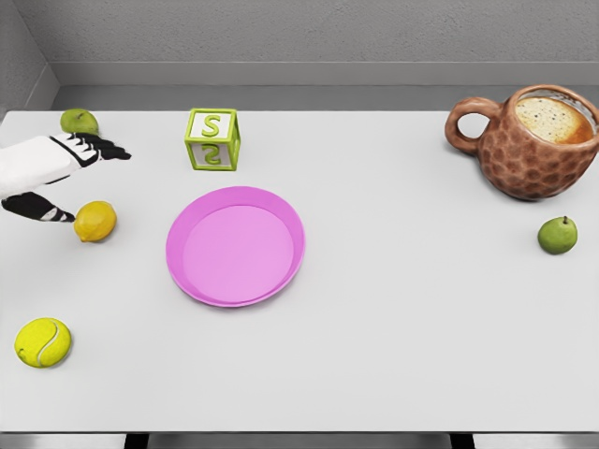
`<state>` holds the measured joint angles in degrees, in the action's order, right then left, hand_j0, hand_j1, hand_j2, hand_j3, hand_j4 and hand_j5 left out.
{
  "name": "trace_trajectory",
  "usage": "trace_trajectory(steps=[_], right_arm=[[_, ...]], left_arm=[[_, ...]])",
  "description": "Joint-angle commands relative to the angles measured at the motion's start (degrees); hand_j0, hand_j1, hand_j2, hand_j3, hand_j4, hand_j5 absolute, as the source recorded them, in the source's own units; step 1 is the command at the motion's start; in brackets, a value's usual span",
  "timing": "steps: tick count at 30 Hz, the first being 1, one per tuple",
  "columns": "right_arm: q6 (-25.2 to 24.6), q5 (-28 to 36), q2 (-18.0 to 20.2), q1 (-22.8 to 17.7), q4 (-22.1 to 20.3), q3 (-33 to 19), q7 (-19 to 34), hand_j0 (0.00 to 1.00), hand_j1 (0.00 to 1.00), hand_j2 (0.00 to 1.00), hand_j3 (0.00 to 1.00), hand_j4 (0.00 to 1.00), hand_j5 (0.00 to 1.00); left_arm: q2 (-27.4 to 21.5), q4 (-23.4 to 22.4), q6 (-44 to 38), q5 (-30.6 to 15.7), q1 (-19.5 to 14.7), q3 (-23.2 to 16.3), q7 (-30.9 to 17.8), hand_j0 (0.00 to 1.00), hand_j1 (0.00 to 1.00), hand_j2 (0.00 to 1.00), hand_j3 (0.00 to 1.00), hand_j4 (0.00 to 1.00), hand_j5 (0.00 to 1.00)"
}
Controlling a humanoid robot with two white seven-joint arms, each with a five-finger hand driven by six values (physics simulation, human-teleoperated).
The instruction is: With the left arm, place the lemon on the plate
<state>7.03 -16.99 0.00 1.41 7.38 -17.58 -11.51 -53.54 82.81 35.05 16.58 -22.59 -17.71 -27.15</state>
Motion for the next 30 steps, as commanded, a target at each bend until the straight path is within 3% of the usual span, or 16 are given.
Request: trace_trajectory(steps=[1,7,14,18,20,30], right_arm=[[0.0,0.0,0.0,0.0,0.0,0.0,0.0,1.0,1.0,1.0,1.0,1.0,1.0],[0.0,0.0,0.0,0.0,0.0,0.0,0.0,1.0,1.0,1.0,1.0,1.0,1.0],[0.0,0.0,0.0,0.0,0.0,0.0,0.0,1.0,1.0,1.0,1.0,1.0,1.0],[0.0,0.0,0.0,0.0,0.0,0.0,0.0,1.0,1.0,1.0,1.0,1.0,1.0],[0.0,0.0,0.0,0.0,0.0,0.0,0.0,1.0,1.0,1.0,1.0,1.0,1.0],[0.0,0.0,0.0,0.0,0.0,0.0,0.0,1.0,1.0,1.0,1.0,1.0,1.0]], left_arm=[[3.7,-4.4,-0.1,3.6,-0.1,-4.1,-1.1,1.0,1.0,1.0,1.0,1.0,1.0],[2.0,-5.7,-0.1,5.9,-1.4,-4.1,-1.1,1.0,1.0,1.0,1.0,1.0,1.0],[2.0,-5.7,-0.1,9.3,-1.4,-7.9,-1.1,1.0,1.0,1.0,1.0,1.0,1.0],[3.4,-10.6,-0.1,11.9,-4.4,-9.3,-1.1,1.0,1.0,1.0,1.0,1.0,1.0],[4.5,-11.9,-0.1,12.3,-6.2,-11.3,-1.1,1.0,1.0,1.0,1.0,1.0,1.0],[5.8,-11.8,-0.1,12.7,-7.1,-13.1,-1.1,1.0,1.0,1.0,1.0,1.0,1.0]])
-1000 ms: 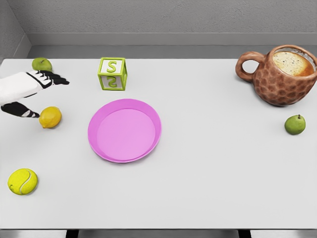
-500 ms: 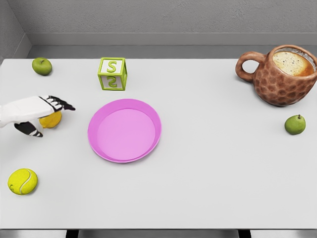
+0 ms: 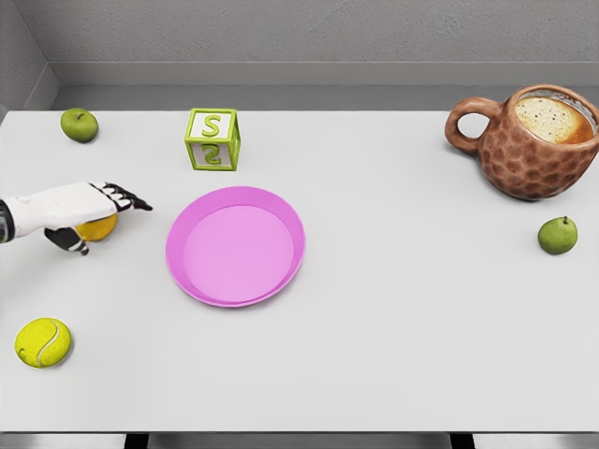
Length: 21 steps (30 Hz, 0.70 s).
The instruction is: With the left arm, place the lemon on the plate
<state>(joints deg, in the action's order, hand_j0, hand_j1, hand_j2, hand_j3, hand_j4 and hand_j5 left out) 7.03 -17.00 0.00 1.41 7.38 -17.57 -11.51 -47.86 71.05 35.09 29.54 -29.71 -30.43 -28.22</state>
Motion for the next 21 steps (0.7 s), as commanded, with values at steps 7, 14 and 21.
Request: trace_trajectory(steps=[7,14,21], right_arm=[[0.0,0.0,0.0,0.0,0.0,0.0,0.0,1.0,1.0,1.0,1.0,1.0,1.0],[0.0,0.0,0.0,0.0,0.0,0.0,0.0,1.0,1.0,1.0,1.0,1.0,1.0],[0.0,0.0,0.0,0.0,0.0,0.0,0.0,1.0,1.0,1.0,1.0,1.0,1.0]], left_arm=[[-0.7,-0.3,-0.1,-0.3,-0.2,-0.6,-0.1,1.0,1.0,1.0,1.0,1.0,1.0],[-1.4,-1.1,-0.1,0.0,-0.3,-0.7,-0.1,0.82,0.82,0.82,0.82,0.82,0.82],[-2.3,-1.0,-0.1,-0.2,-0.4,-1.0,-0.1,0.72,0.72,0.72,0.72,0.72,0.72]])
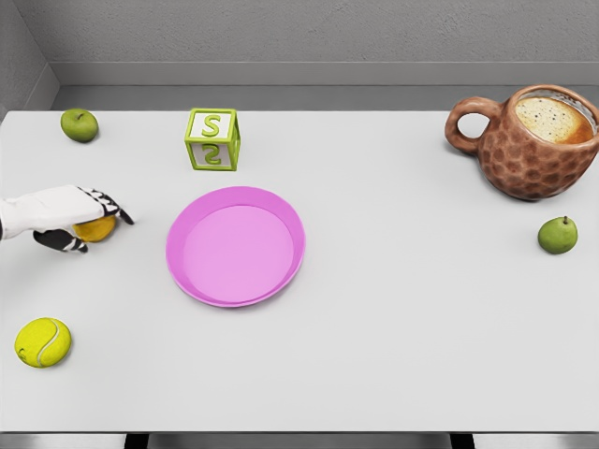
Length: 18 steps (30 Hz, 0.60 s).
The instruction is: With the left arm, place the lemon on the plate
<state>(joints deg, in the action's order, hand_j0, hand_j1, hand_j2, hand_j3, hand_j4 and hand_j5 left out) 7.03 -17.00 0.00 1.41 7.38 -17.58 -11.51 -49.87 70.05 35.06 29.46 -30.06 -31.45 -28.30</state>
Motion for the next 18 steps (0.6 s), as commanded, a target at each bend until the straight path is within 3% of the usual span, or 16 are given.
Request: trace_trajectory(steps=[1,3,13,18], right_arm=[[0.0,0.0,0.0,0.0,0.0,0.0,0.0,1.0,1.0,1.0,1.0,1.0,1.0],[0.0,0.0,0.0,0.0,0.0,0.1,0.0,1.0,1.0,1.0,1.0,1.0,1.0],[0.0,0.0,0.0,0.0,0.0,0.0,0.0,1.0,1.0,1.0,1.0,1.0,1.0],[0.0,0.0,0.0,0.0,0.0,0.0,0.0,1.0,1.0,1.0,1.0,1.0,1.0]], left_arm=[[-0.5,0.0,-0.1,-0.3,0.0,0.0,0.0,0.7,0.7,0.7,0.7,0.7,0.7],[-0.6,0.0,-0.1,-0.2,-0.4,0.0,0.0,0.66,0.66,0.66,0.66,0.66,0.66],[-0.6,0.5,-0.1,-2.5,-1.7,0.1,0.1,0.65,0.65,0.65,0.65,0.65,0.65],[-0.2,3.2,-0.1,-4.1,-2.3,0.5,0.1,0.65,0.65,0.65,0.65,0.65,0.65]])
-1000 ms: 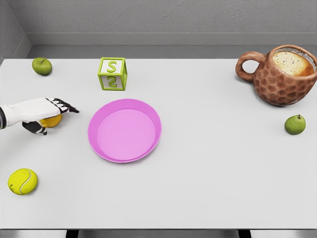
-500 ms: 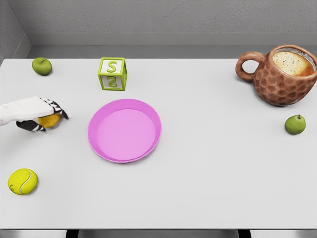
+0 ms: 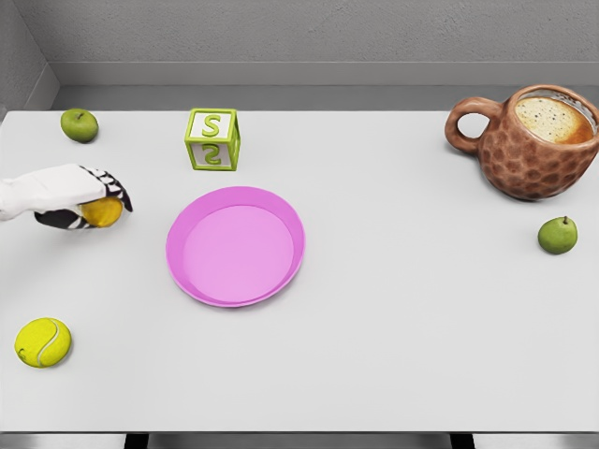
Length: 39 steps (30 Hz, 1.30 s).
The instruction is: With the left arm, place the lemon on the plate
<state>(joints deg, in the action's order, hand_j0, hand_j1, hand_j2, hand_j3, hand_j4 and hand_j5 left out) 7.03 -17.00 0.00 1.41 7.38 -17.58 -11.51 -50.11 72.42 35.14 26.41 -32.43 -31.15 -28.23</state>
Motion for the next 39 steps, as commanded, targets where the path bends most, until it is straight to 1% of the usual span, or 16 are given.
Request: trace_trajectory(steps=[1,3,6,11,14,17,22,24,25,26,28,30,31,33,37,39], right_arm=[[0.0,0.0,0.0,0.0,0.0,0.0,0.0,1.0,1.0,1.0,1.0,1.0,1.0],[0.0,0.0,0.0,0.0,0.0,0.0,0.0,1.0,1.0,1.0,1.0,1.0,1.0],[0.0,0.0,0.0,0.0,0.0,0.0,0.0,1.0,1.0,1.0,1.0,1.0,1.0],[0.0,0.0,0.0,0.0,0.0,0.0,0.0,1.0,1.0,1.0,1.0,1.0,1.0],[0.0,0.0,0.0,0.0,0.0,0.0,0.0,1.0,1.0,1.0,1.0,1.0,1.0],[0.0,0.0,0.0,0.0,0.0,0.0,0.0,1.0,1.0,1.0,1.0,1.0,1.0],[0.0,0.0,0.0,0.0,0.0,0.0,0.0,1.0,1.0,1.0,1.0,1.0,1.0],[0.0,0.0,0.0,0.0,0.0,0.0,0.0,1.0,1.0,1.0,1.0,1.0,1.0],[0.0,0.0,0.0,0.0,0.0,0.0,0.0,1.0,1.0,1.0,1.0,1.0,1.0],[0.0,0.0,0.0,0.0,0.0,0.0,0.0,1.0,1.0,1.0,1.0,1.0,1.0],[0.0,0.0,0.0,0.0,0.0,0.0,0.0,1.0,1.0,1.0,1.0,1.0,1.0],[0.0,0.0,0.0,0.0,0.0,0.0,0.0,1.0,1.0,1.0,1.0,1.0,1.0],[0.0,0.0,0.0,0.0,0.0,0.0,0.0,1.0,1.0,1.0,1.0,1.0,1.0],[0.0,0.0,0.0,0.0,0.0,0.0,0.0,1.0,1.0,1.0,1.0,1.0,1.0],[0.0,0.0,0.0,0.0,0.0,0.0,0.0,1.0,1.0,1.0,1.0,1.0,1.0],[0.0,0.0,0.0,0.0,0.0,0.0,0.0,1.0,1.0,1.0,1.0,1.0,1.0]], left_arm=[[-0.1,2.5,-0.1,-2.0,0.0,0.0,0.0,0.65,0.65,0.65,0.65,0.65,0.65],[-0.3,6.5,-0.1,-2.7,0.0,-0.1,0.0,0.65,0.65,0.65,0.65,0.65,0.65],[0.1,7.7,-0.1,-3.1,0.1,-0.3,0.0,0.65,0.65,0.65,0.65,0.65,0.65],[0.3,14.6,-0.1,-3.2,0.6,-1.1,0.0,0.65,0.65,0.65,0.65,0.65,0.65],[1.0,16.8,-0.1,-3.2,0.7,-1.3,0.0,0.65,0.65,0.65,0.65,0.65,0.65],[2.5,19.2,-0.1,-3.0,0.5,-4.1,0.0,0.65,0.65,0.65,0.65,0.65,0.65],[4.1,21.4,-0.1,-2.8,0.4,-4.6,-0.1,0.65,0.65,0.65,0.65,0.65,0.65],[5.2,21.4,-0.1,-2.7,0.1,-5.1,-0.1,0.66,0.66,0.66,0.66,0.66,0.66],[5.8,21.4,-0.1,-2.6,0.0,-5.1,-0.1,0.69,0.69,0.69,0.69,0.69,0.69],[6.0,21.4,-0.1,-2.9,0.0,-5.1,0.0,1.0,1.0,1.0,1.0,1.0,1.0],[5.6,21.0,-0.1,-3.0,0.0,-4.5,0.0,1.0,1.0,1.0,1.0,1.0,1.0],[3.6,20.7,-0.1,-3.1,-0.1,-2.3,0.0,1.0,1.0,1.0,1.0,1.0,1.0],[0.3,20.7,-0.1,-3.3,0.4,0.5,0.1,1.0,1.0,1.0,1.0,1.0,1.0],[-2.9,19.9,-0.1,-3.3,0.8,2.0,0.1,1.0,1.0,1.0,1.0,1.0,1.0],[-4.3,7.8,-0.1,-6.6,1.8,3.2,0.2,1.0,1.0,1.0,1.0,1.0,1.0],[-4.3,6.4,-0.1,-7.3,2.3,3.1,0.1,1.0,1.0,1.0,1.0,1.0,1.0]])
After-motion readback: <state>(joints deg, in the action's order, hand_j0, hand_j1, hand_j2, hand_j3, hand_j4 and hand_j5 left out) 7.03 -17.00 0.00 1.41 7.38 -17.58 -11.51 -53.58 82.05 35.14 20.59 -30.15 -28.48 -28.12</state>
